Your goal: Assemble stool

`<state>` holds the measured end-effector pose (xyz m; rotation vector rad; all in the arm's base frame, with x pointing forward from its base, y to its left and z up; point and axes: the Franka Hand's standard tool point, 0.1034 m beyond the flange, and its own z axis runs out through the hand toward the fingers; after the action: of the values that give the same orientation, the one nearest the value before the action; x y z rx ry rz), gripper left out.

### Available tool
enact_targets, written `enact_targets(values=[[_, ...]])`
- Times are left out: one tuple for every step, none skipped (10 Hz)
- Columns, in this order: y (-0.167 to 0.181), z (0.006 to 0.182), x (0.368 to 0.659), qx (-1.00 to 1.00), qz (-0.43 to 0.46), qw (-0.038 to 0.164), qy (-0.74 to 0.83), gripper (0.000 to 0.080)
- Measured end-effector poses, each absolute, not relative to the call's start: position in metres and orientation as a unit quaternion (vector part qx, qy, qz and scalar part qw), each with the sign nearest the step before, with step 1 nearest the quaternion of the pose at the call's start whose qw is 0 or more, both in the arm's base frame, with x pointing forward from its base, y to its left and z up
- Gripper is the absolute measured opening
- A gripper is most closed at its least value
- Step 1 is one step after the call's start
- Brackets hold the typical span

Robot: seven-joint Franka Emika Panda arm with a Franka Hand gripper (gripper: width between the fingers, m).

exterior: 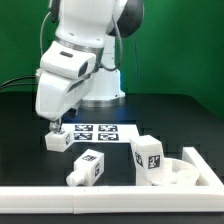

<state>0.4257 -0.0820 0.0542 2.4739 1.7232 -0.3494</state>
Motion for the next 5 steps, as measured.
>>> enact_targets(values=[[-0.0818,0.0541,0.4253,0.836,-0.112,0.054,0.535,0.0648],[-0.0814,0.0540,0.4253,0.846,-0.111,0.056,0.518,0.0648],[-0.0808,0.0540,0.4253,0.868,-0.108,0.059,0.482,0.0648],[-0.0802,0.0539,0.4254,0.885,-0.105,0.060,0.449,0.0648],[-0.0799,0.0542,0.4257,0.908,-0.102,0.061,0.401,0.0648]])
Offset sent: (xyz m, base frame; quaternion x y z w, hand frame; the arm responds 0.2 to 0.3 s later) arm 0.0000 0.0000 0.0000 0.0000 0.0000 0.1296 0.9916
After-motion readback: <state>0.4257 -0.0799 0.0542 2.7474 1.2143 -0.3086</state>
